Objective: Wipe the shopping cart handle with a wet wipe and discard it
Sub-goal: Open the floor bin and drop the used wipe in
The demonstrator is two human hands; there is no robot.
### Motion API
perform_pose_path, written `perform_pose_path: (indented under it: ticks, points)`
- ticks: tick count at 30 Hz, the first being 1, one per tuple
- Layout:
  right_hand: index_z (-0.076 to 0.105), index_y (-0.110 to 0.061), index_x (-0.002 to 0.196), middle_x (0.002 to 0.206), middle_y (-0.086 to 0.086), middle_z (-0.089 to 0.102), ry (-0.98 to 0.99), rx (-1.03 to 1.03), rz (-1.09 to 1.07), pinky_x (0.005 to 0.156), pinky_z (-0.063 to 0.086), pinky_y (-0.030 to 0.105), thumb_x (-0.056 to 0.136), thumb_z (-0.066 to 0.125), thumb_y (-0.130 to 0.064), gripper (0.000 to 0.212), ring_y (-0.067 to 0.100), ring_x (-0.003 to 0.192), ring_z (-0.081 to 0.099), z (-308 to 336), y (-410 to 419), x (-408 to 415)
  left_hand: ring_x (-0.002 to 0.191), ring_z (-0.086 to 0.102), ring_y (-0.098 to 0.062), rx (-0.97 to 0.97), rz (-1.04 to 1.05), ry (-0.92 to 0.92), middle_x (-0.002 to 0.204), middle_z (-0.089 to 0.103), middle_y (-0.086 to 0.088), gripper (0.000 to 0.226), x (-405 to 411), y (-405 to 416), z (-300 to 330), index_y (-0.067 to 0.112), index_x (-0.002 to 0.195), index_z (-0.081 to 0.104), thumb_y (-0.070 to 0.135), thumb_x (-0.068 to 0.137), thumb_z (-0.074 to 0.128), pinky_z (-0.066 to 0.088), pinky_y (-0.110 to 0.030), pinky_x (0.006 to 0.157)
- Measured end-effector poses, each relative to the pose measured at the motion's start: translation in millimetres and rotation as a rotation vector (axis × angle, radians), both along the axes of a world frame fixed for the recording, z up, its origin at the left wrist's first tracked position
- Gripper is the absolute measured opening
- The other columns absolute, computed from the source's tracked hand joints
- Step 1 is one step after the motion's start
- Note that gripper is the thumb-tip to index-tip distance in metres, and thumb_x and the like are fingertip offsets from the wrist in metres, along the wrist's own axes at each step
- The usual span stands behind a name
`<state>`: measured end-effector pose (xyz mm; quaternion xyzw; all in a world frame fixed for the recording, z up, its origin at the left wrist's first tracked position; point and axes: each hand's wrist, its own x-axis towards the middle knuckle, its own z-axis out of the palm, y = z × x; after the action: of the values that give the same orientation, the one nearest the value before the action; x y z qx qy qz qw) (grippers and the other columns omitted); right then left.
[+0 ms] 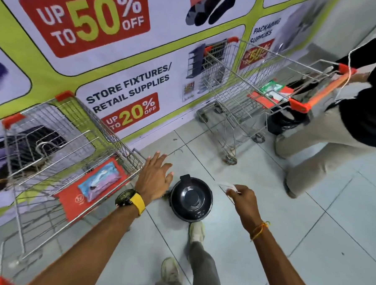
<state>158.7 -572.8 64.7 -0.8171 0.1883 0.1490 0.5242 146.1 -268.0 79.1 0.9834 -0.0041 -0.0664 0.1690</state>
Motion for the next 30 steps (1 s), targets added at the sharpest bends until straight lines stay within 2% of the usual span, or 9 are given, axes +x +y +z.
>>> perform_pose_path:
  ticks: [2,6,10,15,19,22,25,28,30]
  points:
    - [0.076,-0.005,0.097,0.098,0.007,0.073,-0.037,-0.099,-0.012,0.071,0.048,0.031,0.092,0.072,-0.015,0.012,0.031,0.096,0.070,-3,0,5,0.153,0.018,-0.029,-0.010,0.006,-0.024,0.160,0.035,-0.011,0.043,1,-1,-2,0.017,0.134,0.059,0.035,0.098,0.044,0.012,-0.050,0.125]
    - [0.080,-0.010,0.108,0.105,0.005,0.075,-0.113,-0.141,0.065,0.090,0.051,0.032,0.094,0.066,-0.004,0.020,0.022,0.099,0.068,-5,-1,18,0.153,0.019,-0.029,-0.026,0.023,-0.057,0.159,0.037,-0.011,0.041,2,0,-7,0.016,0.130,0.062,0.032,0.096,0.046,0.013,-0.050,0.125]
    - [0.080,-0.008,0.101,0.101,0.008,0.079,-0.117,-0.204,0.089,0.087,0.051,0.029,0.092,0.062,0.005,0.024,0.024,0.093,0.069,-11,-1,26,0.153,0.019,-0.029,-0.034,0.038,-0.060,0.159,0.037,-0.010,0.039,4,0,-9,0.017,0.128,0.063,0.031,0.096,0.047,0.014,-0.049,0.125]
    - [0.075,-0.006,0.092,0.096,0.014,0.078,0.010,-0.134,0.013,0.079,0.064,0.045,0.091,0.064,-0.001,0.012,0.032,0.071,0.077,-25,-4,29,0.153,0.017,-0.028,-0.022,0.048,-0.056,0.159,0.036,-0.009,0.039,7,-1,-9,0.017,0.128,0.063,0.031,0.095,0.047,0.010,-0.047,0.125]
    - [0.069,0.003,0.096,0.106,0.024,0.070,0.053,-0.078,-0.030,0.083,0.064,0.055,0.087,0.061,0.006,0.013,0.039,0.079,0.077,-38,-2,29,0.153,0.015,-0.028,-0.028,0.050,-0.059,0.158,0.037,-0.011,0.038,7,-2,-7,0.015,0.127,0.064,0.030,0.096,0.046,0.009,-0.047,0.126]
    - [0.071,0.004,0.095,0.091,0.018,0.073,0.079,-0.059,-0.022,0.082,0.064,0.057,0.088,0.060,0.008,0.013,0.035,0.071,0.077,-49,2,25,0.154,0.014,-0.028,-0.035,0.055,-0.059,0.159,0.036,-0.010,0.038,6,-4,-7,0.016,0.127,0.064,0.029,0.096,0.047,0.008,-0.046,0.125]
    - [0.076,-0.004,0.112,0.102,0.017,0.077,0.129,-0.094,0.097,0.093,0.060,0.058,0.093,0.064,-0.001,0.023,0.041,0.095,0.076,-58,8,24,0.154,0.013,-0.027,-0.032,0.057,-0.062,0.159,0.036,-0.010,0.038,6,-3,-7,0.016,0.127,0.064,0.029,0.096,0.047,0.008,-0.046,0.125]
    - [0.071,-0.023,0.132,0.120,0.020,0.076,0.202,-0.246,0.327,0.098,0.056,0.046,0.098,0.057,-0.010,0.039,0.044,0.110,0.070,-63,14,25,0.154,0.014,-0.028,-0.029,0.051,-0.065,0.159,0.036,-0.011,0.036,5,-3,-8,0.016,0.126,0.065,0.029,0.096,0.049,0.010,-0.047,0.125]
    - [0.066,-0.026,0.138,0.131,0.020,0.072,0.207,-0.288,0.384,0.101,0.052,0.044,0.099,0.051,-0.005,0.046,0.042,0.122,0.065,-67,16,24,0.154,0.014,-0.028,-0.032,0.051,-0.067,0.159,0.037,-0.011,0.036,5,-2,-9,0.015,0.125,0.065,0.028,0.096,0.049,0.012,-0.049,0.125]
